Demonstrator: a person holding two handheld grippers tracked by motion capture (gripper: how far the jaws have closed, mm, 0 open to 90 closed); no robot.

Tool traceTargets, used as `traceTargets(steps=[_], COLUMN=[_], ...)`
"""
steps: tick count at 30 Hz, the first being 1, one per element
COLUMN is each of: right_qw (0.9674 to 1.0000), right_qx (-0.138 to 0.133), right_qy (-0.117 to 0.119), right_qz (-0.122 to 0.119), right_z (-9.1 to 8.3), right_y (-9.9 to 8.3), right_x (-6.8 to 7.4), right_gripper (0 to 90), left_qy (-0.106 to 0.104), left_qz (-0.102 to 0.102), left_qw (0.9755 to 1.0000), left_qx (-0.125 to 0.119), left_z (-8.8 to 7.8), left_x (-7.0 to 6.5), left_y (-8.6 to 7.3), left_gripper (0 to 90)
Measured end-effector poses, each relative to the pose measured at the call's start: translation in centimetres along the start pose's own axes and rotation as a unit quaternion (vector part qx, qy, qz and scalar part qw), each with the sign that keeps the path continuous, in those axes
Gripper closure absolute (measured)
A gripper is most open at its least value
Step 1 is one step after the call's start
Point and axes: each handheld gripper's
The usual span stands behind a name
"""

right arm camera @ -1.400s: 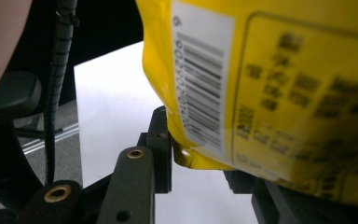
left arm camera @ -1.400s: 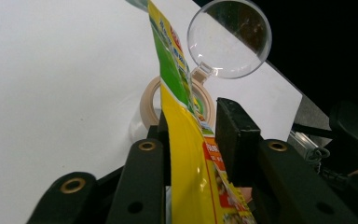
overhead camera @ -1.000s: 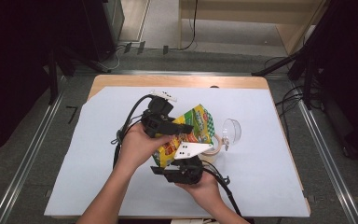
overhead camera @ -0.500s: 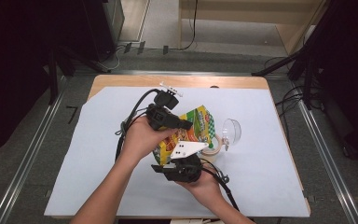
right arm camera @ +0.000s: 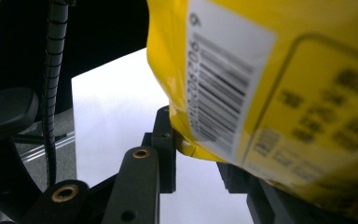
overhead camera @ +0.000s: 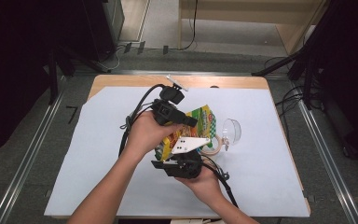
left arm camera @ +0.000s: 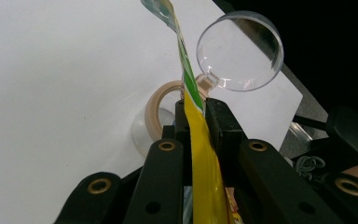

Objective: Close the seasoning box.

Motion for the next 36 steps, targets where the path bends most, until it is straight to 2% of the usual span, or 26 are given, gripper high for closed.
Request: traceTargets(steps=[4,7,9,12,21,29,32,33,36], right_qw=[1.0,1.0,1.0,0.9999,0.9999,0.9998,0.9999,0.9999,0.9999], right_qx=[-0.004,-0.003,-0.003,-0.002,0.0,0.001,-0.003,-0.005,-0.002], right_qy=[0.002,0.008,0.006,-0.006,-0.009,-0.009,0.0,0.006,0.001], right_qz=[0.004,0.004,0.001,-0.011,-0.011,-0.02,-0.012,-0.011,-0.014], right_z=[-0.1,-0.1,-0.07,-0.2,-0.14,0.11,0.15,0.11,0.07], right_y=[0.1,0.22,0.26,0.36,0.44,0.45,0.49,0.48,0.5], right_x=[0.04,0.1,0.19,0.32,0.34,0.5,0.36,0.29,0.45], right_gripper=[72.6,67.2,67.9,74.6,74.9,74.4,74.5,74.3,74.0], left_qy=[0.003,0.002,0.002,-0.007,-0.001,0.003,0.003,0.008,0.008], left_qz=[-0.001,0.0,-0.001,-0.002,0.003,0.003,0.003,0.002,-0.005], left_qw=[1.0,1.0,1.0,0.9999,0.9999,0.9998,0.9998,0.9998,0.9997], left_qx=[-0.001,-0.001,-0.001,-0.012,-0.013,-0.02,-0.021,-0.02,-0.022], left_z=[-0.09,-0.13,-0.15,-0.29,-0.38,-0.71,-0.8,-0.78,-0.69], left_x=[-0.02,0.17,0.23,0.39,0.24,0.6,0.61,0.67,0.93], left_y=[0.15,0.21,0.25,0.34,0.17,-0.46,-0.47,-0.48,-0.45], left_gripper=[83.6,83.4,82.6,81.6,83.0,84.0,84.0,83.9,83.8])
Point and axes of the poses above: each handheld gripper's, and its own axes: z roughly forward along the jaws, y roughly out of its top, x roughly to its left, and after that the axes turned 9 degrees about x, right-handed
